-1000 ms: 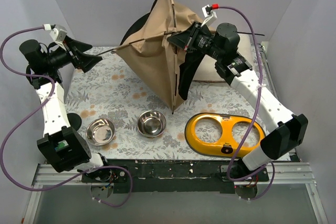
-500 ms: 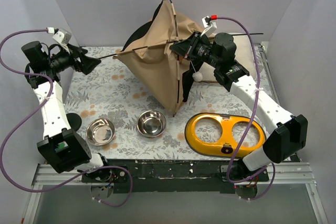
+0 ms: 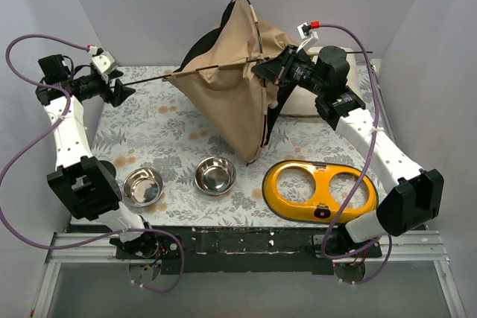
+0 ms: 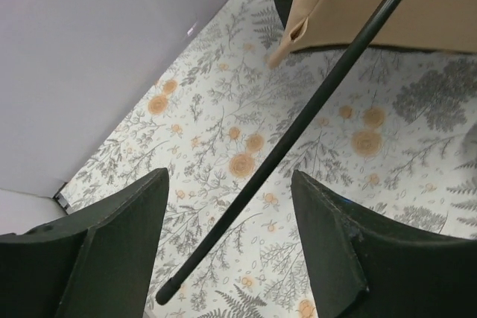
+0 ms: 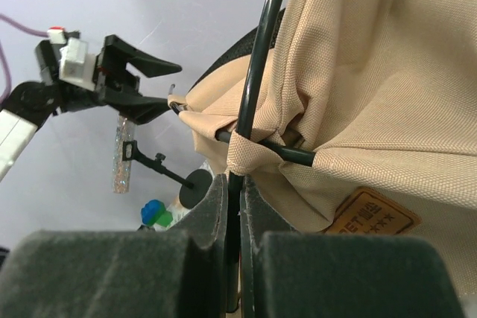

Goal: Set up the pet tent

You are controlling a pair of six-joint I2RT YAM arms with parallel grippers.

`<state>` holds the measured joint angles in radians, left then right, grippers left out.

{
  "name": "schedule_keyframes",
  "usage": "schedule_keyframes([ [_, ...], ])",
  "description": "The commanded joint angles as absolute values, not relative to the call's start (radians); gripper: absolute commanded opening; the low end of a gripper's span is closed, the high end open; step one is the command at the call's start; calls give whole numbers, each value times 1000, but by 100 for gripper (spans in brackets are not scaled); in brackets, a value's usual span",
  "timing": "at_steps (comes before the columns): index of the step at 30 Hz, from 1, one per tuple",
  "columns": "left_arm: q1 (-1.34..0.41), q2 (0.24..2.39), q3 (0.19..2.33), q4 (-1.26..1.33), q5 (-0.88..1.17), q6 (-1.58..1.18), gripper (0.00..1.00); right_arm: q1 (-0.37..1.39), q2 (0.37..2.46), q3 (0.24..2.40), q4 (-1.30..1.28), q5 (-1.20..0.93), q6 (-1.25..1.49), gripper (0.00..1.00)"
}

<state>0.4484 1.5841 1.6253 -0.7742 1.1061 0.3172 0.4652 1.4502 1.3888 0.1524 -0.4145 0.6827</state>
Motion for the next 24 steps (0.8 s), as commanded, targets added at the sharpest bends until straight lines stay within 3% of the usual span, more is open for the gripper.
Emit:
schedule_keyframes([
  [1, 448, 1620, 1684, -904, 1111, 509, 59, 466, 1422, 1345, 129, -528, 601, 1],
  [7, 445, 1609, 1674, -908, 1140, 554, 28, 462, 1419, 1336, 132, -546, 595, 1],
  [9, 445, 1600, 1674, -914, 1140, 564, 10, 460, 1428, 1350, 130, -551, 583, 1],
  [11, 445, 1579, 1671, -916, 1146, 563, 0, 457, 1439, 1371, 120, -557, 568, 16],
  [15, 448, 1487, 1603, -810, 1160, 494, 0, 451, 1419, 1413, 101, -516, 508, 61],
  [21, 445, 1424, 1597, -670, 1187, 347, 0, 416, 1307, 1443, 83, -460, 151, 73],
  [24, 445, 1404, 1595, -621, 1212, 296, 0, 432, 1298, 1483, 117, -584, 20, 75],
])
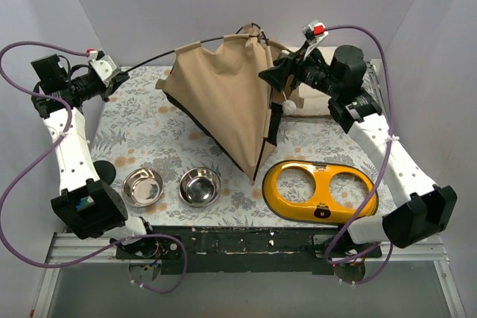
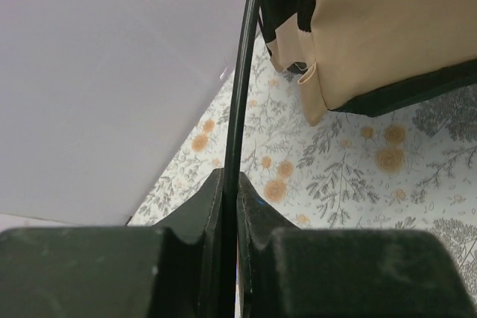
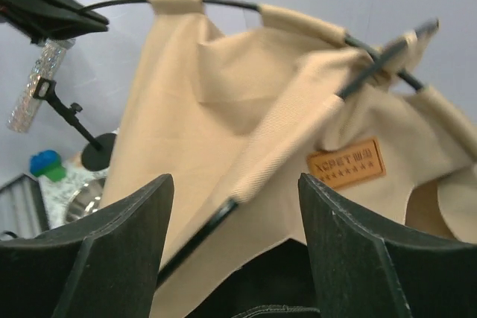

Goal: Set up the pet tent

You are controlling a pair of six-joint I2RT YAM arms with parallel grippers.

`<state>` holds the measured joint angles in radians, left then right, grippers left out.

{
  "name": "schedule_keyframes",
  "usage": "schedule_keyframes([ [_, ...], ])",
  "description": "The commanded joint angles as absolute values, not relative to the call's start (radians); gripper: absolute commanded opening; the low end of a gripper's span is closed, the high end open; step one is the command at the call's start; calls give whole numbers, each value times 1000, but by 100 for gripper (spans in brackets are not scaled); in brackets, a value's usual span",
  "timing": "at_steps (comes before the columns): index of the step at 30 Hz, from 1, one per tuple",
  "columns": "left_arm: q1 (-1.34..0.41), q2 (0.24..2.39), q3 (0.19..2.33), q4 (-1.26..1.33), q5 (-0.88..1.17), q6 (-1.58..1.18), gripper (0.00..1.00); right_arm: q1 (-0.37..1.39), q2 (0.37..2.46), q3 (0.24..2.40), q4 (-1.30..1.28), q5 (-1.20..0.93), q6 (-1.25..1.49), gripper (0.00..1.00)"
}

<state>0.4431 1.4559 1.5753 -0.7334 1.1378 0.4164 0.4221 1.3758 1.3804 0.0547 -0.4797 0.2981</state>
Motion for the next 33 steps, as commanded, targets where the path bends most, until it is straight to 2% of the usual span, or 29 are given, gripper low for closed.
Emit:
schedule_keyframes([
  [1, 445, 1398, 1591, -589, 1227, 258, 0, 446, 1319, 1529, 92, -607, 3, 75],
  [3, 445, 1381, 1575, -513, 1259, 180, 0, 510, 1402, 1668, -25, -623, -85, 75],
  [9, 419, 1304, 1519, -394, 1307, 179, 0, 673, 1678, 2179, -247, -638, -296, 75],
  [12, 394, 1244, 1474, -283, 1305, 152, 0, 748, 1776, 2327, -275, -629, -400, 74],
  [18, 332, 1177, 1453, -149, 1292, 107, 0, 931, 1786, 2247, -229, -522, -671, 70],
  [23, 241, 1123, 1425, -138, 1233, 138, 0, 1051, 1827, 2255, -224, -316, -836, 69],
  [33, 181, 1094, 1454, -189, 1224, 199, 0, 1129, 1828, 2203, -164, -72, -1002, 55],
])
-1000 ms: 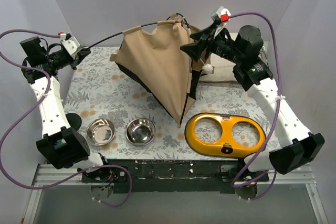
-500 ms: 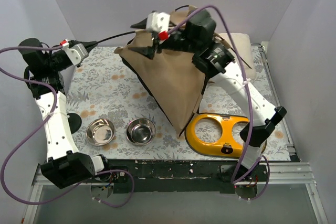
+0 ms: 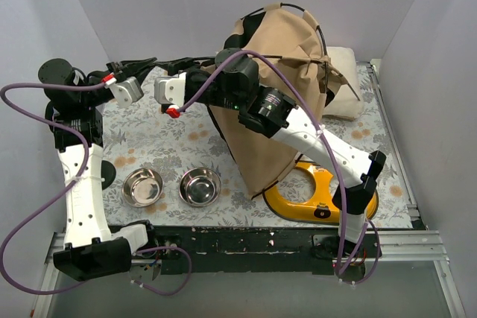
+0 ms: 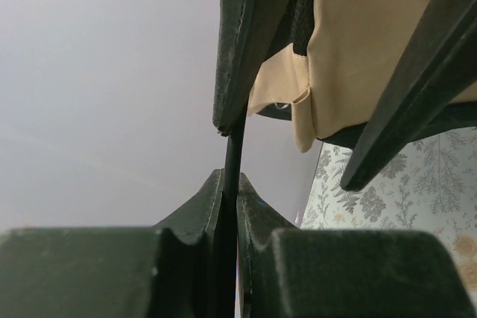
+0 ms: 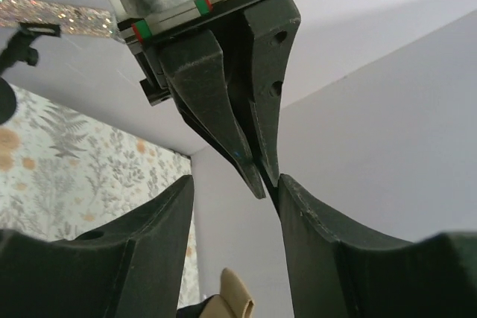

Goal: Set up the pet tent

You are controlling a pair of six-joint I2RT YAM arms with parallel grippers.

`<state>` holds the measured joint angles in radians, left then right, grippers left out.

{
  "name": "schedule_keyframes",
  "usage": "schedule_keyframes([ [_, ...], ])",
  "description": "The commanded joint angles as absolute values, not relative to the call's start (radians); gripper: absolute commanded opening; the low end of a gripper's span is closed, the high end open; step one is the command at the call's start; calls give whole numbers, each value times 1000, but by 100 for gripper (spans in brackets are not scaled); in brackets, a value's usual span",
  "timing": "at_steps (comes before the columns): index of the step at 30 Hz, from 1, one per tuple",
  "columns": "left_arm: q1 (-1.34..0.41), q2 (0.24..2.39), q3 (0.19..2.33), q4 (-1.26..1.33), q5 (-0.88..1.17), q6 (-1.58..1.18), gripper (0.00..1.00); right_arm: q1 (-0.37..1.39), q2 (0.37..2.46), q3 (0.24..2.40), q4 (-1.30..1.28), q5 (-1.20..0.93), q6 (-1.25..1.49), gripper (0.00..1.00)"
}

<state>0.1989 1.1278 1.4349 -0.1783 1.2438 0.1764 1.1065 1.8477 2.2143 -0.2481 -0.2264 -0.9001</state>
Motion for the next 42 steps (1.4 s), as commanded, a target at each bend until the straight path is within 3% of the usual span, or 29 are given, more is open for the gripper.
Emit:
schedule_keyframes([
  [1, 178, 1091, 1456, -198, 1227, 215, 0, 1135, 1829, 2203, -155, -51, -1012, 55],
  [8, 166, 1083, 1465, -252, 1255, 294, 0, 1149, 1828, 2192, -132, 27, -1068, 50],
  [12, 158, 1086, 1477, -256, 1262, 301, 0, 1149, 1839, 2198, -170, 54, -1127, 33],
  [16, 158, 1078, 1476, -258, 1269, 282, 0, 1150, 1833, 2197, -178, 74, -1144, 2],
  [19, 158, 1059, 1436, -95, 1226, 61, 28, 1150, 1815, 2178, -144, 86, -1134, 1],
  [22, 175, 1037, 1370, 112, 1138, -286, 47, 1143, 1786, 2168, -112, 95, -1121, 1],
  [25, 213, 1028, 1318, 271, 1137, -525, 59, 1129, 1749, 2161, -123, 83, -1089, 1],
  [28, 285, 1043, 1270, 486, 1111, -820, 63, 1114, 1695, 2128, -140, 68, -1060, 1],
  [34, 419, 1195, 1314, 990, 1262, -1475, 63, 1086, 1620, 2053, -158, 46, -990, 1],
  [36, 419, 1226, 1356, 982, 1250, -1566, 68, 1075, 1599, 2027, -153, 34, -960, 1],
  [42, 423, 1353, 1476, 1020, 1207, -2055, 73, 1074, 1557, 1974, -137, 26, -911, 1],
])
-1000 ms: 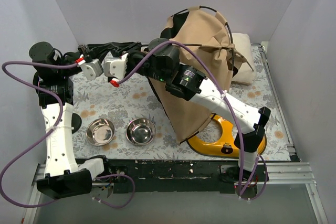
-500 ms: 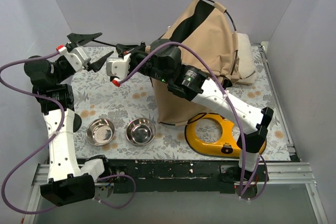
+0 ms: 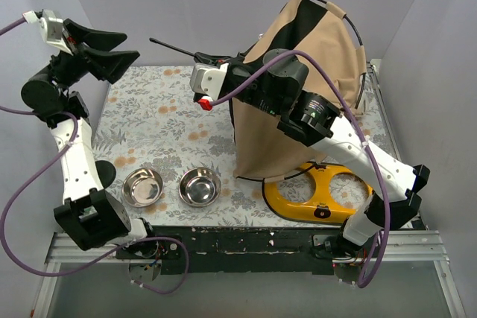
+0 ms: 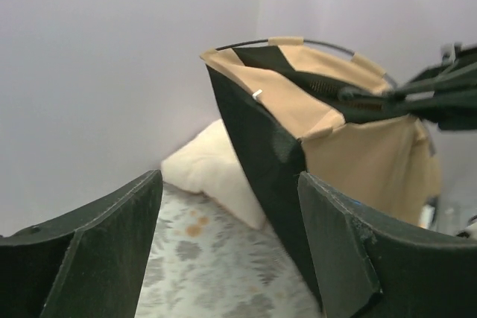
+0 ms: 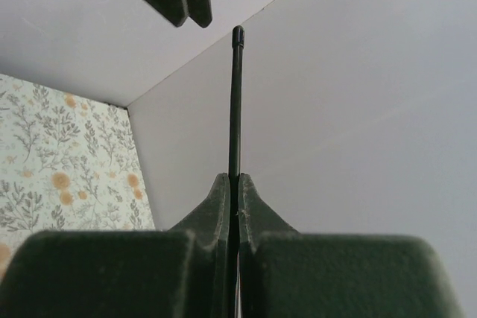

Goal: Set up the pet tent

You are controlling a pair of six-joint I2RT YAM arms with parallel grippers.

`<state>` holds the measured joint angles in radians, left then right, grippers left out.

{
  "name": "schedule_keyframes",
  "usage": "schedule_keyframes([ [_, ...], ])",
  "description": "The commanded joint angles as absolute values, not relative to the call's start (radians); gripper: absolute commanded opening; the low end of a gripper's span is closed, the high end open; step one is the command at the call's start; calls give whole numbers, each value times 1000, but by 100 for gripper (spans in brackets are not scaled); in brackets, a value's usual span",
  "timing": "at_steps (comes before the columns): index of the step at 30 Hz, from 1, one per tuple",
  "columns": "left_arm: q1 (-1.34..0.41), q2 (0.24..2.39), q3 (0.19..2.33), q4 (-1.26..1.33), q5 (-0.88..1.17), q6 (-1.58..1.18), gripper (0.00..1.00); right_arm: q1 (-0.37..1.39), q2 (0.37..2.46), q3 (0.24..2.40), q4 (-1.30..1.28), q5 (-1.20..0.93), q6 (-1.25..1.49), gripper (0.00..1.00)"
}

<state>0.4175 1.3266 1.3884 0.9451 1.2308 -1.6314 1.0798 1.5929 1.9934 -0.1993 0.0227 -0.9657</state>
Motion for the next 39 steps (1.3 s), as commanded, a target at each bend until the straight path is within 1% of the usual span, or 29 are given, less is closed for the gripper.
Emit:
schedule_keyframes([
  [1, 423, 1351, 1483, 979, 1186, -2072, 74, 1072, 1554, 1970, -137, 28, -905, 1],
  [7, 374, 1348, 1546, 737, 1131, -2171, 82, 1074, 1552, 1965, -138, 35, -890, 1],
  [10, 315, 1330, 1543, 677, 1112, -2168, 83, 1072, 1560, 1977, -149, 35, -882, 1],
  [12, 256, 1318, 1536, 649, 1108, -2132, 81, 1072, 1562, 1985, -152, 35, -868, 1],
  [15, 218, 1305, 1499, 604, 1078, -2117, 73, 1077, 1562, 1990, -156, 29, -856, 1],
  [18, 213, 1316, 1503, 601, 1063, -2126, 64, 1081, 1559, 1990, -163, 37, -853, 1],
  [20, 209, 1319, 1509, 618, 1063, -2135, 53, 1084, 1560, 1988, -166, 43, -856, 1],
  [25, 170, 1307, 1496, 640, 1069, -2138, 31, 1092, 1565, 1983, -153, 69, -856, 1],
  [29, 153, 1292, 1471, 644, 1068, -2138, 29, 1097, 1569, 1982, -138, 78, -856, 1],
  [30, 150, 1290, 1468, 647, 1068, -2137, 26, 1100, 1569, 1982, -134, 83, -856, 1],
  [31, 152, 1287, 1465, 649, 1068, -2138, 21, 1098, 1572, 1983, -133, 81, -856, 1],
  [32, 150, 1285, 1463, 652, 1068, -2138, 7, 1100, 1574, 1983, -132, 81, -857, 1],
  [33, 152, 1287, 1462, 656, 1063, -2143, 0, 1100, 1575, 1983, -135, 78, -856, 1],
  [35, 150, 1284, 1457, 673, 1057, -2154, 0, 1101, 1577, 1983, -143, 68, -848, 1],
  [36, 150, 1282, 1457, 676, 1051, -2158, 0, 1103, 1577, 1986, -143, 61, -836, 11],
  [37, 149, 1279, 1456, 669, 1045, -2160, 0, 1104, 1581, 1993, -144, 54, -831, 24],
  [39, 149, 1276, 1447, 664, 1032, -2164, 0, 1117, 1595, 2011, -138, 46, -822, 38],
])
